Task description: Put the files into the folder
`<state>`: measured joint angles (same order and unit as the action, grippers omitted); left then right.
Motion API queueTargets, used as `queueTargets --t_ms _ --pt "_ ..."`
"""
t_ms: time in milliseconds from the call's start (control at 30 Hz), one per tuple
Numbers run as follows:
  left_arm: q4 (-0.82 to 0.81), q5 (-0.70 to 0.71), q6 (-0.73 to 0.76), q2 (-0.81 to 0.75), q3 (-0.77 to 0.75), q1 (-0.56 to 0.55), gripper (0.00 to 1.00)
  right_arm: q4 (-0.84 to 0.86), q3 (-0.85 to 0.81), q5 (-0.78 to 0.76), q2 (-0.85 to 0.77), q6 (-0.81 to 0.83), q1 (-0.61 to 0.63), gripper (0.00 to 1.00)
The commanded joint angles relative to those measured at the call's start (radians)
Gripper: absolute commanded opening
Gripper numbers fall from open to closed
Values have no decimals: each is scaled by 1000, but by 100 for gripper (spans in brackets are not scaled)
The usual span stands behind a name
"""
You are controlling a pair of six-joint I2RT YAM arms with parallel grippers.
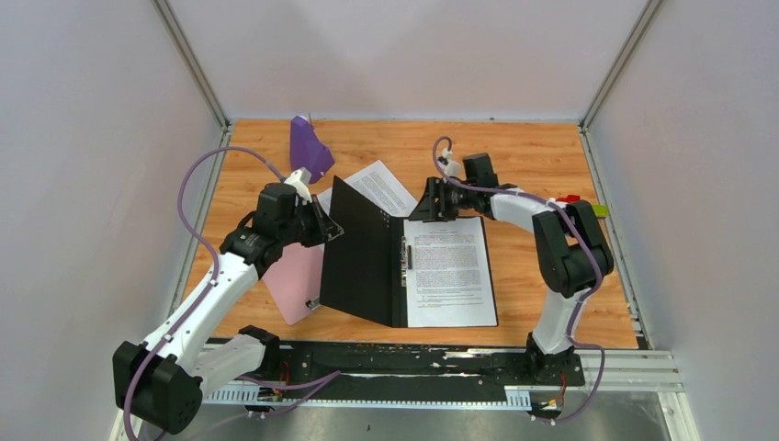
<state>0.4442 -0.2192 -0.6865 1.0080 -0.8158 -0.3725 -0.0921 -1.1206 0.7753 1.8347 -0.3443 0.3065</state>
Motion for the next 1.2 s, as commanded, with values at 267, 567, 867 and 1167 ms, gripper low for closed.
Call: queueTargets --t_ms 267,567,867,1167 --pt "-28 1 19 -12 -25 0 0 60 -122 15 138 30 111 60" --pt "-27 8 14 -22 -25 0 0 2 -195 18 194 53 144 59" --pt "-27 17 12 -25 -23 0 0 -66 -230 35 232 97 155 59" --pt "-19 27 17 -24 -26 0 0 -99 -209 46 214 118 172 57"
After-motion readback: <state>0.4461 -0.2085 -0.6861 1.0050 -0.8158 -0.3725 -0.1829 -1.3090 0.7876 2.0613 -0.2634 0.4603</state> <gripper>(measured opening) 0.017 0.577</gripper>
